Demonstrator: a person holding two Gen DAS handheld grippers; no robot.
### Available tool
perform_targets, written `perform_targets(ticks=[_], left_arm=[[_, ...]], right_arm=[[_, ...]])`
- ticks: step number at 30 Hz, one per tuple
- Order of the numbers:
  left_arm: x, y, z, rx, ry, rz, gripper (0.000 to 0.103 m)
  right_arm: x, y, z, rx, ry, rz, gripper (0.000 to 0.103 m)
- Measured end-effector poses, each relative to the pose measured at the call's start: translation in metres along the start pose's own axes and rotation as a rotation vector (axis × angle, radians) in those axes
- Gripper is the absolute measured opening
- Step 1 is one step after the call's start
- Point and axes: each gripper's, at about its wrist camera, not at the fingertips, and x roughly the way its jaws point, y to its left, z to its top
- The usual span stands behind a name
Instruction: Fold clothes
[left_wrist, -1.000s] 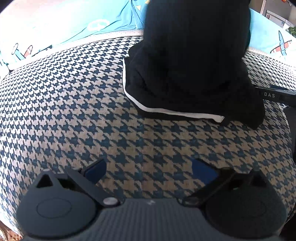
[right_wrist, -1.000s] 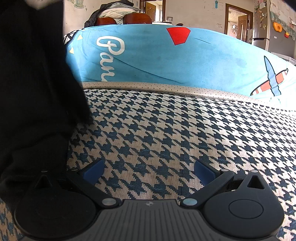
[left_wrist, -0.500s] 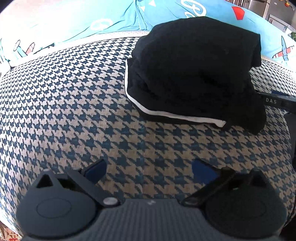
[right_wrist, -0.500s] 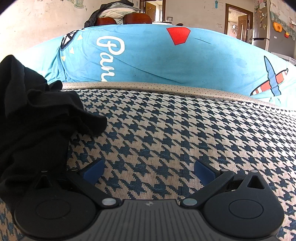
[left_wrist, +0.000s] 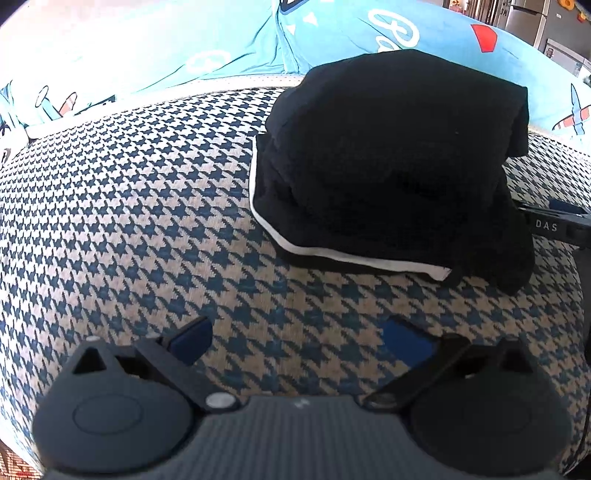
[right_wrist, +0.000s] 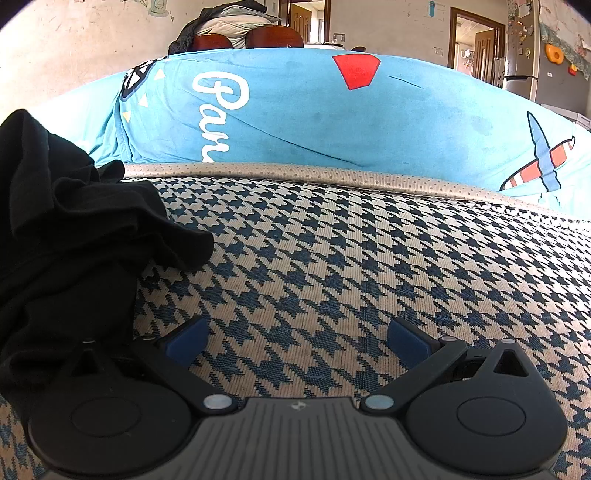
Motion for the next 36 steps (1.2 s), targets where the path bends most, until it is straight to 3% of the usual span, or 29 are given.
perform_targets(ticks=[4,11,15,21,27,30,36], left_arm=[[0.007,-0.005,0.0,0.01,-0.01,0.017,0.103],[0.079,-0.056,0.018,0.023,-0.007,0.006,0.103],[0.1,-0.066,0.016,0.04,-0.013,-0.004,0.103],[0.161,-0.084,0.06,0.041,-0.003,-0.016,0.103],[0.193,-0.088,0.071,0.048,-0.002,-0.002,0.103],[0.185,-0.086,0.054,0.045,-0.005,0.0,0.103],[0.124,-0.066,0.019,0.04,-0.022,0.013,0.103]], right_arm=[[0.001,0.0,0.0,0.001,0.0,0.0,0.103],[0.001,0.0,0.0,0.001,-0.001,0.001,0.103],[0.001,-0.001,0.0,0.001,0.0,0.001,0.103],[0.002,0.0,0.001,0.0,-0.001,0.0,0.103],[0.002,0.0,0.001,0.0,0.0,0.0,0.103],[0.001,0.0,0.001,0.003,0.011,-0.002,0.103],[-0.008,0.004,-0.001,0.027,0.073,-0.031,0.103]])
